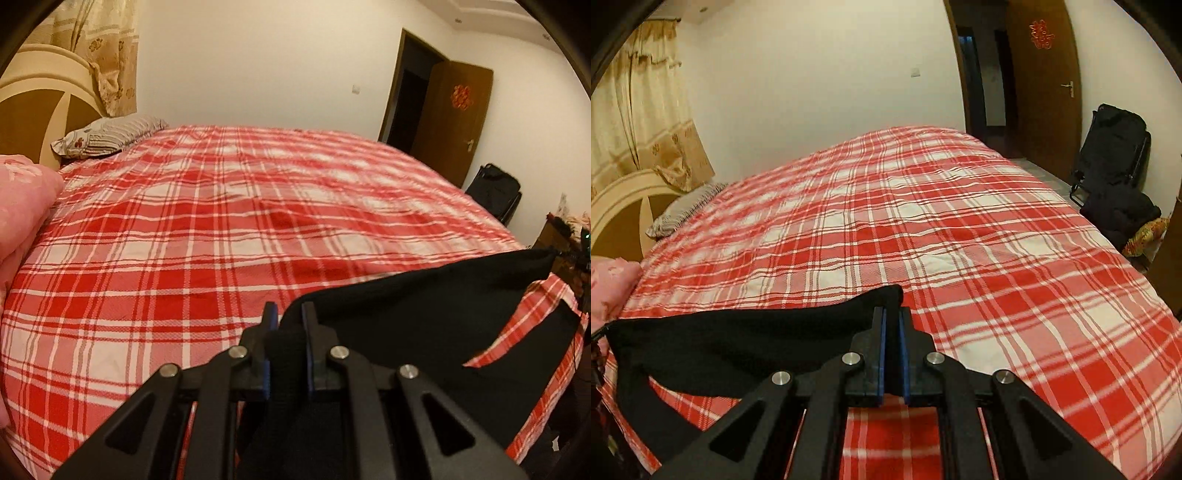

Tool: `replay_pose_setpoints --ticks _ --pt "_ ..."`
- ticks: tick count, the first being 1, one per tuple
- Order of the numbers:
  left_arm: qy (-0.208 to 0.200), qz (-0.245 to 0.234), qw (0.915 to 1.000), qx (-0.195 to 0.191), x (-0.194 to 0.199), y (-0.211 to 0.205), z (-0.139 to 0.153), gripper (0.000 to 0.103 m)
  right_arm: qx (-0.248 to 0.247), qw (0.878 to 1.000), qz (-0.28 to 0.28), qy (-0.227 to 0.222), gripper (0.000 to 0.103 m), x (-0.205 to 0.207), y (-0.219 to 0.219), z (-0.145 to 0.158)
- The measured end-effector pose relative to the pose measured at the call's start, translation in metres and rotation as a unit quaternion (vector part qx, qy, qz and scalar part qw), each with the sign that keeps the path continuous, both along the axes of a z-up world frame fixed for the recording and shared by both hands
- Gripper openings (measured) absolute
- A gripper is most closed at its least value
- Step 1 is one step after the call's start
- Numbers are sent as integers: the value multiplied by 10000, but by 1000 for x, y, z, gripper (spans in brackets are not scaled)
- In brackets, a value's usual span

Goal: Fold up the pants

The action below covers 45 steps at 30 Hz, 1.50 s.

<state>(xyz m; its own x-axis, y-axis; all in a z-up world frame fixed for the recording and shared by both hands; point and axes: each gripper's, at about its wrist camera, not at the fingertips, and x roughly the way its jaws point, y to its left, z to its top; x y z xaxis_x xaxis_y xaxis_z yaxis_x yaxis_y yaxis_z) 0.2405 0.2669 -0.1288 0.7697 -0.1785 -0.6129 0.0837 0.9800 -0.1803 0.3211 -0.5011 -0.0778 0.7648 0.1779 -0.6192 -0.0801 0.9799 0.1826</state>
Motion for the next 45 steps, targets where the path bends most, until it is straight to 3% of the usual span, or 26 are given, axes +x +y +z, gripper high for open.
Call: replay_pose_setpoints --ticks 3,7,11,17,18,19,20,21,23,26,28,32,36,39,45 --pt "-137 -45 9998 -110 -18 3 3 13 139 9997 -167 -102 0 -21 -14 0" --pt "-257 -131 9993 -243 -40 5 2 13 438 9984 -334 -132 0 -45 -36 -3" --pt "-216 -228 9992 -243 -47 0 -4 13 404 9984 -102 387 1 -50 -32 -18" --pt "-187 -223 9991 -313 -43 -4 -8 13 390 9974 -61 604 5 -37 -6 -16" --pt "-196 -242 9990 -311 -43 -5 -7 13 556 9951 -76 813 21 -32 -4 -19" --pt "-195 -259 9990 -301 -43 -6 -7 13 826 9909 -51 1065 63 -28 -3 -22" --pt "-193 -270 9991 -281 -45 -6 -8 13 1077 9870 -55 1195 83 -28 -1 -25" --pt "-181 -280 9991 -269 -45 -7 -9 13 1177 9854 -112 1221 92 -28 0 -26" --pt "-167 -287 9991 -281 -46 -6 -10 13 1116 9842 -256 1352 92 -30 4 -27" --pt "-150 -290 9990 -300 -45 -5 -12 13 1301 9742 -493 1776 83 -33 5 -35" --pt "-145 -291 9990 -303 -45 -4 -13 13 1313 9707 -493 1952 64 -35 8 -39" --pt "-158 -278 9990 -320 -44 -5 -13 13 1227 9687 -576 2079 63 -33 15 -44" --pt "-165 -281 9989 -339 -44 -5 -14 13 1523 9587 -660 2308 63 -26 11 -62" --pt "-152 -280 9990 -306 -44 -5 -13 13 1775 9581 -543 2183 4 -27 11 -68" --pt "-309 -323 9990 -54 -51 -4 0 13 1514 9787 -343 1343 3 -43 12 -15"
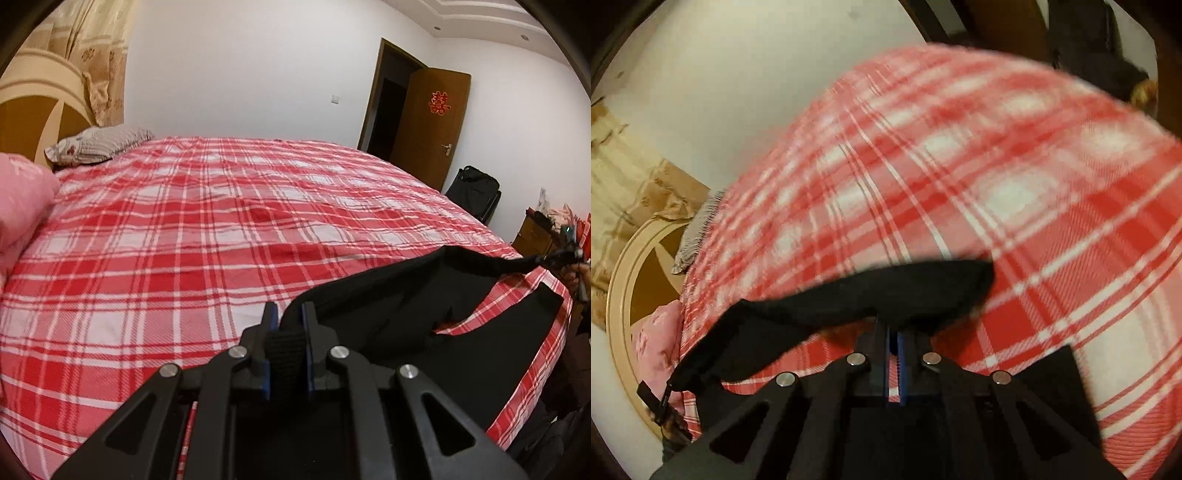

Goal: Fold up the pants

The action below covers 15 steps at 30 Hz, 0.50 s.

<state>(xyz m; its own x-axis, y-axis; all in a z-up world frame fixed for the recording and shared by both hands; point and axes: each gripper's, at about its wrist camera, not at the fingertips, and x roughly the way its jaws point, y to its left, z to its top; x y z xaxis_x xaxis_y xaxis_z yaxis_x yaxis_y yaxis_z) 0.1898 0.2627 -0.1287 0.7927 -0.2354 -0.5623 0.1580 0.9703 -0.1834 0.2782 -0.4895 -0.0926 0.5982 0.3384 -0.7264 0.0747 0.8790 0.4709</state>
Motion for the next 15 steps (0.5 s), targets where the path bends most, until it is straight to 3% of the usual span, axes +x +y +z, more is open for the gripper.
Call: replay_pose_setpoints --ticks 3,7,11,15 --pt "-92 -28 10000 -19 -8 4 4 13 -153 9993 62 -345 2 -14 -10 32" --pt "-115 -127 9998 -79 -23 7 -1 13 -287 9983 226 -462 2 -34 -23 41" --pt "-77 -228 9993 -299 -49 13 -17 13 -444 9979 395 -264 2 -65 -38 16" --pt "-6 -216 9981 -576 -73 21 -36 13 -488 9986 198 12 2 -94 -57 -17"
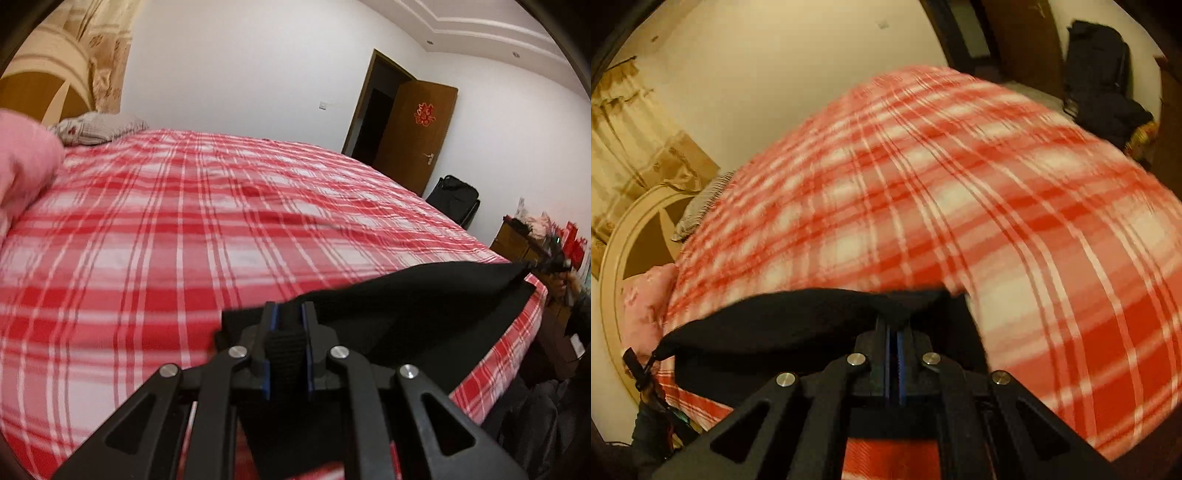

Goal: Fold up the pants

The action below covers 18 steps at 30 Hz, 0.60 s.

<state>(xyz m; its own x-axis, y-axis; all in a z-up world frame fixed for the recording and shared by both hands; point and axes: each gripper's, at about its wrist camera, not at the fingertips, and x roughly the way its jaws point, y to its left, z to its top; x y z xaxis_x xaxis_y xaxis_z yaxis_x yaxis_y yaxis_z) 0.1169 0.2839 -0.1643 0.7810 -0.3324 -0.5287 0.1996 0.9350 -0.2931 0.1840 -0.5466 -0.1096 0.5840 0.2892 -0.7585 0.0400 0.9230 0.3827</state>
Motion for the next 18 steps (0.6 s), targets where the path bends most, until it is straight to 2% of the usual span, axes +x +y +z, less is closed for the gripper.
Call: replay_pose_setpoints --ticks 3,6,15,18 --pt "86 -61 9999 -89 -7 -2 -9 13 42 9998 -161 70 2 -17 -11 -14" --pt "194 -132 9997 101 -8 -11 -18 13 -51 9997 -226 102 2 -26 -15 -24" --pt "286 -86 9993 234 -7 -10 -31 15 -338 9993 -156 93 3 -29 -5 -23" --pt "325 -34 9991 255 -8 -8 -34 23 -248 9994 -197 131 3 -28 -9 -23"
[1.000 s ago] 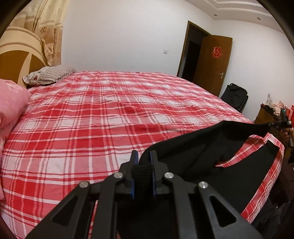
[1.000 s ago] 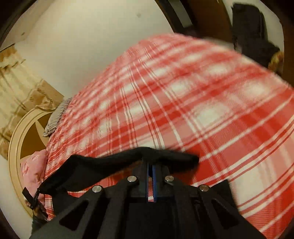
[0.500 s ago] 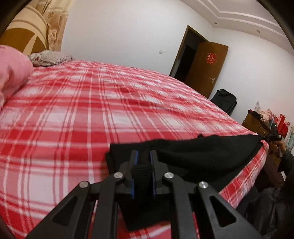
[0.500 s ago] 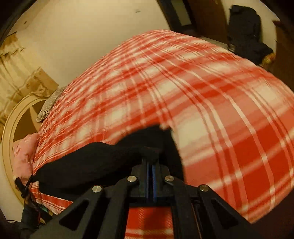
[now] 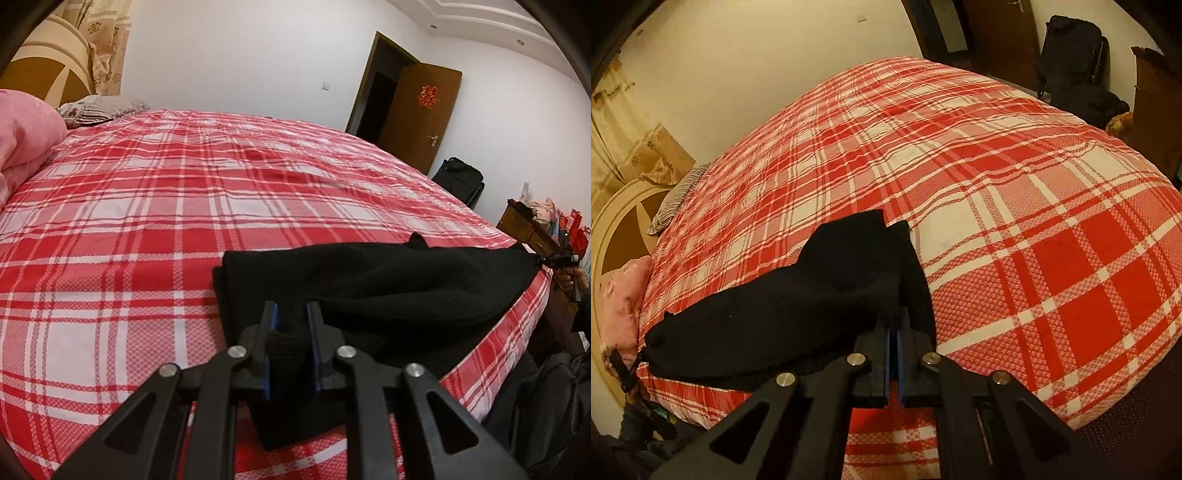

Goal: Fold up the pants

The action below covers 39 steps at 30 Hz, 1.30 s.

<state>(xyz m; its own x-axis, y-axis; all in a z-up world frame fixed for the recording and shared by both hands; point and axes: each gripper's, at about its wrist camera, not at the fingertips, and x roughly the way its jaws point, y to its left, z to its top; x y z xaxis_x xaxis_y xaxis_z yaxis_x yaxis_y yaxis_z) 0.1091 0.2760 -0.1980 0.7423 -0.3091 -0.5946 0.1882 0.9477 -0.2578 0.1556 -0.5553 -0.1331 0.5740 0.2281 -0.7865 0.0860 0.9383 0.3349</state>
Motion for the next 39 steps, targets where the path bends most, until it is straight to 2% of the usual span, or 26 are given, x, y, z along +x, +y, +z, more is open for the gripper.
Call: replay_pose_setpoints --ticks 2,3,5,6,7,11,14,18,21,23,25,27,30,33,39 --pt "9 58 10000 -23 -3 3 -1 34 212 9997 -76 20 6 1 -6 -1" --pt "0 86 10000 -10 -5 5 -1 37 241 9996 -131 -32 14 -1 -8 2" --pt "3 142 9999 65 -11 8 -1 51 36 9997 -187 -125 37 -5 -7 9" --pt "11 146 9999 86 -14 10 -1 52 -271 9990 -320 -166 64 -8 -6 16" --pt "18 151 9998 111 -18 12 -1 57 -388 9983 -372 -239 73 -11 -6 23" --pt "142 142 9995 233 -31 22 -4 60 -612 9962 -339 -511 73 -17 5 49" --pt "278 125 9991 279 -40 28 -8 60 -835 9935 -16 -771 73 -15 33 70" --pt "337 258 9983 408 -54 33 -11 60 -1274 9826 830 -1067 73 -5 101 89" --pt "301 532 9975 347 -66 41 -10 58 -1553 9685 1524 -1208 73 0 160 93" --pt "254 777 9962 315 -72 47 -9 58 -1564 9585 2040 -1236 73 5 202 89" --pt "169 948 9952 169 -78 52 -8 58 -1570 9427 2694 -1189 73 7 254 80" --pt "46 1089 9940 55 -80 54 -3 58 -1591 9298 3112 -1153 73 8 291 70" --pt "-177 1077 9939 -166 -83 48 6 58 -1475 9049 3848 -1065 73 4 360 50" --pt "-198 980 9943 -382 -77 38 7 58 -1473 8862 4277 -1001 73 -4 408 29" --pt "-115 862 9945 -583 -60 18 0 58 -1848 8280 5222 -866 73 -40 493 -21"
